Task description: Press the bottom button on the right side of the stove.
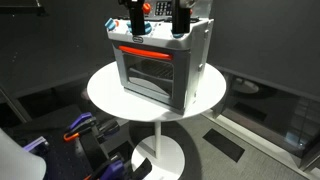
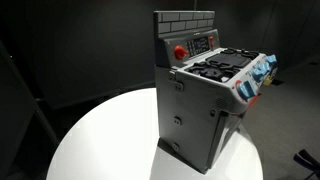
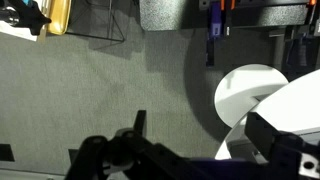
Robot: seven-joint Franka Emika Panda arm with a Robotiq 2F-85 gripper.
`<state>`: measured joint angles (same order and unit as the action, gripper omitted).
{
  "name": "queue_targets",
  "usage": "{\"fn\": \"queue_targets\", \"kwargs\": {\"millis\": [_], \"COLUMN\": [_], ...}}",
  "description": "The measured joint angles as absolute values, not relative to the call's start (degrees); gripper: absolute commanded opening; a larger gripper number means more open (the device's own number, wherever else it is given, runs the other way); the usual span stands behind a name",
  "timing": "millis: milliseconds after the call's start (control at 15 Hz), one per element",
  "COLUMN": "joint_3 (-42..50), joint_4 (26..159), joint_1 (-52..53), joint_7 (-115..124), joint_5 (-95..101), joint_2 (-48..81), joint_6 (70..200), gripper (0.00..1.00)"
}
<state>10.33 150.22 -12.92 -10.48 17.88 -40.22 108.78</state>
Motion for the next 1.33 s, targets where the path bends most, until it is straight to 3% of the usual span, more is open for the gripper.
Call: {"fn": "queue_targets", "kwargs": {"millis": [467, 1333], "joint_3": [10.3, 4.9], "joint_4": [150.2, 145.6], "joint_1": [-12.9, -6.0], "joint_7": [-9.8, -1.9], "joint_5": [17.9, 11.9], "joint_2": [-40.2, -32.1], "joint_6": [109.9, 130.7], "gripper": [1.00, 1.00]}}
